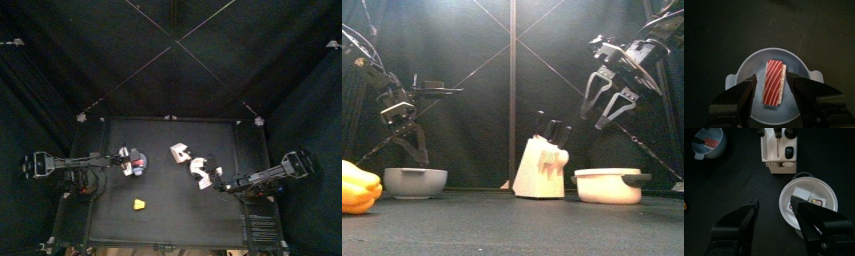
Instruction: Grab salmon sushi
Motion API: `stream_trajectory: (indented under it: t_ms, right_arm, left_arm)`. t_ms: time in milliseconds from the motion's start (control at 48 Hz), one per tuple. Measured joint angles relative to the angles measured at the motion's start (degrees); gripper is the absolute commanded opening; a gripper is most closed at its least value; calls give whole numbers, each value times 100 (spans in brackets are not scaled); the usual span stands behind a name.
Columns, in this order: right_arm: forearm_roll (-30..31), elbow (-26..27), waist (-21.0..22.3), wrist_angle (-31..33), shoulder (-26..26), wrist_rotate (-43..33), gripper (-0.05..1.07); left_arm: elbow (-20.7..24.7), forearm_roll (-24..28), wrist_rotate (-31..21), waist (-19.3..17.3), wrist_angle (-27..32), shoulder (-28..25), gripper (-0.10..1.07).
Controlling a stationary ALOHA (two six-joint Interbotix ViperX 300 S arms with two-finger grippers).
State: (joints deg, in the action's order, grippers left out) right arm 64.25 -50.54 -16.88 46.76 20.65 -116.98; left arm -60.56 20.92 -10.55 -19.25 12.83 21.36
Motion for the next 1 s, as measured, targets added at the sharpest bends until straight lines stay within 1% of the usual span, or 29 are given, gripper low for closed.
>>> stream_trajectory:
  t_ms: [312, 583, 729, 1000]
  right_arm:
    - [-18, 0, 18, 0, -26, 0, 87]
    - [-18, -9, 18, 0, -44, -9, 87]
    - [-26, 0, 18, 0, -44, 0, 87]
    - [-26, 0, 26, 0, -53, 0, 87]
  left_arm:
    - [-158, 264, 9, 0, -26, -26, 86]
    - [-158, 325, 26, 0, -237, -343, 86]
    - [-158, 448, 26, 0, -281, -510, 86]
    - [-158, 466, 26, 0, -281, -571, 86]
